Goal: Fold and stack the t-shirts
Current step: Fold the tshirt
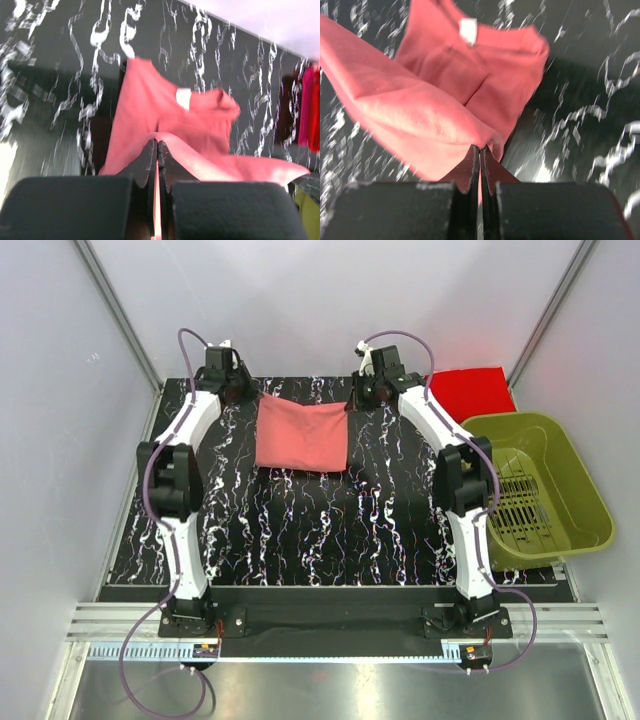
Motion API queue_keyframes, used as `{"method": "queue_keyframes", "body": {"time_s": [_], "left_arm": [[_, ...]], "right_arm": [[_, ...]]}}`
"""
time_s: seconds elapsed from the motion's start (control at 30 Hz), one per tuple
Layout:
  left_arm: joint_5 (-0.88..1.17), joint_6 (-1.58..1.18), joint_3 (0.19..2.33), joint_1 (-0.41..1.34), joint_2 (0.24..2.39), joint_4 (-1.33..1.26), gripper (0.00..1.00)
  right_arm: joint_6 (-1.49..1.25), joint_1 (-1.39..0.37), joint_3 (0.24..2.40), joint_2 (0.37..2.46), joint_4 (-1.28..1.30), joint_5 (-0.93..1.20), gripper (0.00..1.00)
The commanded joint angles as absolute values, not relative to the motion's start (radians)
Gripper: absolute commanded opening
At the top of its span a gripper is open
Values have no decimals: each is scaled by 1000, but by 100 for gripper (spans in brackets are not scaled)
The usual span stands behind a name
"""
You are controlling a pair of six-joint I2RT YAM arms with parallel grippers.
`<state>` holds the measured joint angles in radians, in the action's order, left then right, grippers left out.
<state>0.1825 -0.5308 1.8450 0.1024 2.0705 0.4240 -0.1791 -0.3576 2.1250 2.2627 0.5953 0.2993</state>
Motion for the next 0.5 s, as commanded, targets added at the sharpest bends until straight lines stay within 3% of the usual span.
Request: {"method": "queue_keyframes", "body": {"time_s": [0.0, 0.13, 0.23, 0.33, 0.37, 0.4, 0.47], "left_arm": [[273, -589, 1911, 72, 2211, 117, 0], [319, -655, 2084, 57, 2408, -41, 4], [319, -675, 2227, 49, 2529, -94, 1], [262, -683, 2281, 45, 2585, -145, 15], [235, -680, 2289, 43, 2592, -153, 28], [215, -673, 2290, 43, 2599, -164, 29], [204, -649, 2284, 41, 2600, -210, 37]], "right_arm": [[-184, -341, 2174, 2360, 373, 321, 0], [-199, -318, 2294, 2486, 243, 334, 4], [-166, -314, 2431, 2591, 235, 356, 6], [-143, -308, 2502, 2655, 192, 354, 6], [-144, -302, 2506, 2664, 170, 336, 7], [-153, -299, 2508, 2683, 125, 328, 13], [-188, -291, 2523, 2706, 109, 292, 43]]}}
